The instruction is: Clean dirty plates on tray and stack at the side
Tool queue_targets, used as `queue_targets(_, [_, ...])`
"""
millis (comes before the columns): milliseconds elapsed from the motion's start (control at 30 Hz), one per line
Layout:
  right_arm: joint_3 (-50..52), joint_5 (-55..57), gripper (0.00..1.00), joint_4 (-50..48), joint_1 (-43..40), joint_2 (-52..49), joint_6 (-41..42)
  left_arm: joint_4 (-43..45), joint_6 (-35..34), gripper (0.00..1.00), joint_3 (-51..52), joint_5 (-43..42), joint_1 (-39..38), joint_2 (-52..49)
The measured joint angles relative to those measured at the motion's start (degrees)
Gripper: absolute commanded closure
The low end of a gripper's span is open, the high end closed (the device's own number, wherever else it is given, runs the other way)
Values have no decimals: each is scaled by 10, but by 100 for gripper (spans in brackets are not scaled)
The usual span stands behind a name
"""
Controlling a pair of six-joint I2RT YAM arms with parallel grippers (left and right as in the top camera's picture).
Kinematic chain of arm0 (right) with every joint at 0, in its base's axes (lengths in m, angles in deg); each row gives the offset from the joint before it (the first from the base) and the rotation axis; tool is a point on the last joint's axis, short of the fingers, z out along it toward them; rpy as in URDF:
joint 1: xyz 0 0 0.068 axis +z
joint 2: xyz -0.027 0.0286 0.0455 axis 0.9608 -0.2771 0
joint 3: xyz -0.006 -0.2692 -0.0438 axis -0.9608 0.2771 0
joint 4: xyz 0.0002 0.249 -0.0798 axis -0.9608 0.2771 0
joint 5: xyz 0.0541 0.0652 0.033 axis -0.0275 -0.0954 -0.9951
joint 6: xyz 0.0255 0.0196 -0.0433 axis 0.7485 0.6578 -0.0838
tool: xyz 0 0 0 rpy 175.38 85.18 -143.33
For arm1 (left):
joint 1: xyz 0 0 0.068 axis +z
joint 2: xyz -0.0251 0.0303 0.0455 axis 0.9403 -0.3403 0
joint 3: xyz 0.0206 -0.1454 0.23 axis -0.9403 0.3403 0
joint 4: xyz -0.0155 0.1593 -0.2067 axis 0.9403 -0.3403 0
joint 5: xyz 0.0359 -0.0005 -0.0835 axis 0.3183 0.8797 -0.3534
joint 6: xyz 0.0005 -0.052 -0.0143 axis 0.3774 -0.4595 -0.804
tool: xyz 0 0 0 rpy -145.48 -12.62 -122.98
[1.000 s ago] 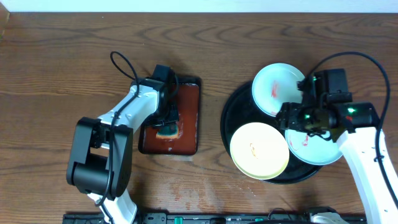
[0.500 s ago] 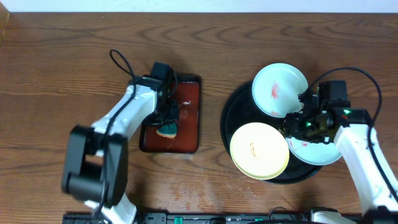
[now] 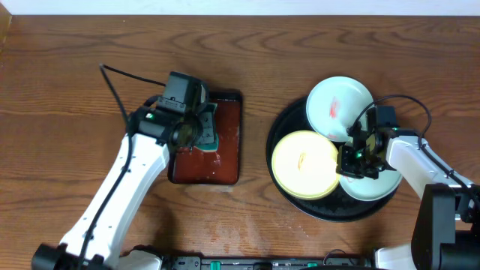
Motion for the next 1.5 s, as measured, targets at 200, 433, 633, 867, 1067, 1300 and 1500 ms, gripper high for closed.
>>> queue_targets(200, [0, -4, 87, -23, 0, 0, 3, 1, 2, 92, 0, -7, 0, 28])
queue_targets(433, [-7, 11, 69, -12, -7, 10, -29, -8, 4, 93, 0, -7, 0, 28])
queue_targets(633, [-10, 18, 66, 1, -12, 71, -44, -9, 5, 93, 0, -7, 0, 28])
queue_targets(867, [-18, 19, 66, 58, -12, 113, -27, -11, 4, 92, 0, -7, 0, 28])
queue_targets(1067, [25, 19, 72, 26, -2, 103, 18, -12, 4, 93, 0, -7, 0, 28])
queue_targets(1300, [104, 5, 86, -119, 24, 99, 77, -12, 6, 93, 0, -7, -7, 28])
queue_targets(1500, [119, 6, 77, -174, 57, 103, 123, -11, 17, 93, 0, -9, -23, 28])
